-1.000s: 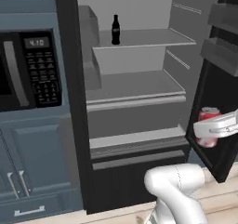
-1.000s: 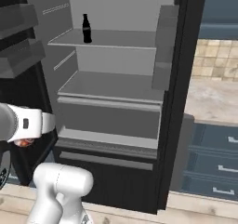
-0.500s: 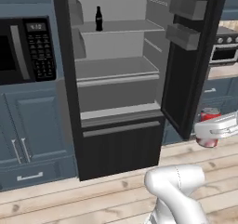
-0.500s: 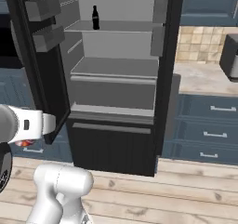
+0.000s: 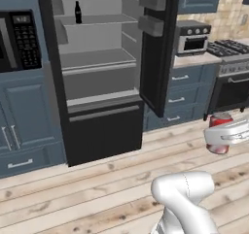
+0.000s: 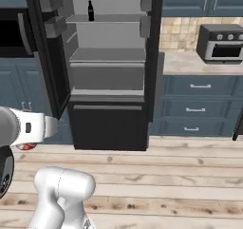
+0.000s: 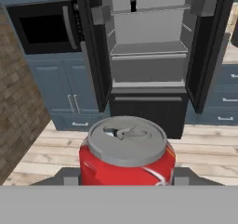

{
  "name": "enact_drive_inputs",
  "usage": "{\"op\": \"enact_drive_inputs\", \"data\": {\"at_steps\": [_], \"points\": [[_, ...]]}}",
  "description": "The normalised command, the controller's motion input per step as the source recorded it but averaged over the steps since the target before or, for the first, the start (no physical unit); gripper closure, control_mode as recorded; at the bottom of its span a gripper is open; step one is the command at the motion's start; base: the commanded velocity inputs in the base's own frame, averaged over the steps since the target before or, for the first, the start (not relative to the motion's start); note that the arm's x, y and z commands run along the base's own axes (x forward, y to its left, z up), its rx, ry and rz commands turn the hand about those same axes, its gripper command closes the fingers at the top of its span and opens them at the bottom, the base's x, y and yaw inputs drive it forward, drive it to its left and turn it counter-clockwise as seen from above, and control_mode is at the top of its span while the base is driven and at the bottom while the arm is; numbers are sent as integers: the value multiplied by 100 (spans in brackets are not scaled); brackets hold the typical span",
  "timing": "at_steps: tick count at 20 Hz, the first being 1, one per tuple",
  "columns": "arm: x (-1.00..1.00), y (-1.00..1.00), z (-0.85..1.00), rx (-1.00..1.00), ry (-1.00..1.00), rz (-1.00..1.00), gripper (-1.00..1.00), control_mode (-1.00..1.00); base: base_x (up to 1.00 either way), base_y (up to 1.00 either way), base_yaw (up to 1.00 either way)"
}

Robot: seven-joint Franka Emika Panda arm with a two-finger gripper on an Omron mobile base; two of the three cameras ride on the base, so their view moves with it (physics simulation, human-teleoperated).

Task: Open the fridge, grab two sodas, and place both sodas inside the bowl with ice on the dining counter.

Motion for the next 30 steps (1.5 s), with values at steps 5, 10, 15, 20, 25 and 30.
{"op": "enact_drive_inputs", "data": {"at_steps": [5,10,15,20,25,30], "points": [[0,0,0,0,0,0,100,100,-100,16,-31],[0,0,0,0,0,0,100,100,-100,10,-31],[0,0,0,0,0,0,100,100,-100,1,-30],[0,0,0,0,0,0,100,100,-100,-6,-25],[0,0,0,0,0,0,100,100,-100,-34,-23],[0,0,0,0,0,0,100,100,-100,-57,-16]]}}
